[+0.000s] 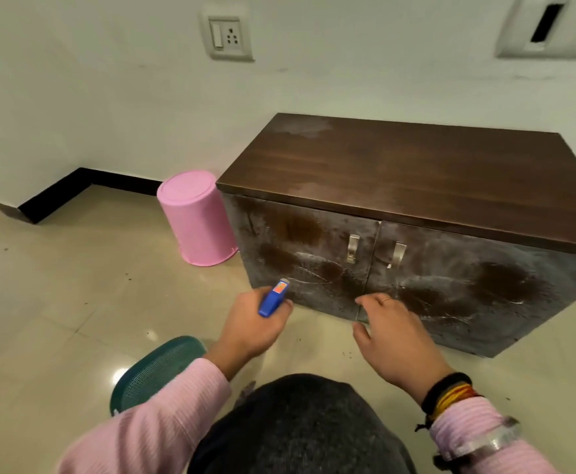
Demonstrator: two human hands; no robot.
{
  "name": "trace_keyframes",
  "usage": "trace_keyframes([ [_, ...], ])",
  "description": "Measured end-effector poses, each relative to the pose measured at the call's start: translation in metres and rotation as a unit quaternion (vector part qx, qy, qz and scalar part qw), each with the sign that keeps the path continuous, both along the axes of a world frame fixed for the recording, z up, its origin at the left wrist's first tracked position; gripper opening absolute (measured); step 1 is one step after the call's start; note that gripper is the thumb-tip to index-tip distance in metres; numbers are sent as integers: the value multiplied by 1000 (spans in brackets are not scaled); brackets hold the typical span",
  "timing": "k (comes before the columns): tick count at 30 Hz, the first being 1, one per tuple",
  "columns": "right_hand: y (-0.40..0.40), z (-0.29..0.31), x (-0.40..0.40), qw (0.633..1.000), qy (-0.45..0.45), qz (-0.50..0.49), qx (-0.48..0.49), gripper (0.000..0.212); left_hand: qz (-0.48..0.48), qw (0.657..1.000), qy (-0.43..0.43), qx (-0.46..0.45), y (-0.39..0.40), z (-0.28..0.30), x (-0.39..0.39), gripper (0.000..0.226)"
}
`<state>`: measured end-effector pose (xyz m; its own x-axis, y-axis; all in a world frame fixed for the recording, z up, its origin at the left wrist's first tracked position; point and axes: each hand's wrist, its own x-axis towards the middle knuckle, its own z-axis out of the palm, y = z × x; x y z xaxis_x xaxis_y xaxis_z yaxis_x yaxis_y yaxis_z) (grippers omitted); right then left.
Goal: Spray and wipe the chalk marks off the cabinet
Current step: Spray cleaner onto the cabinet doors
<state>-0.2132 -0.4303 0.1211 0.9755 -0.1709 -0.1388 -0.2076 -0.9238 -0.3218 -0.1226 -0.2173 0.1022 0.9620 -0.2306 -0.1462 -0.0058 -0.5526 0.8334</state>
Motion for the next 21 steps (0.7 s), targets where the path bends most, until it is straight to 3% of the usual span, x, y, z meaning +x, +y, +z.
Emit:
trace_keyframes([
  [5,6,6,9,1000,-13,5,-6,48,36,995,14,-92,7,10,-17,19],
  [8,11,7,13,1000,-13,7,-3,48,119,976,7,-181,33,23,-11,14],
  [14,22,4,22,1000,-1,15,-5,49,213,931,-114,-275,90,51,49,36],
  [17,28,1,26,1000,5,22,-10,49,238,922,-172,-251,108,47,86,38],
  [21,33,-5,31,999,10,34,-14,50,278,929,-194,-149,131,8,133,39],
])
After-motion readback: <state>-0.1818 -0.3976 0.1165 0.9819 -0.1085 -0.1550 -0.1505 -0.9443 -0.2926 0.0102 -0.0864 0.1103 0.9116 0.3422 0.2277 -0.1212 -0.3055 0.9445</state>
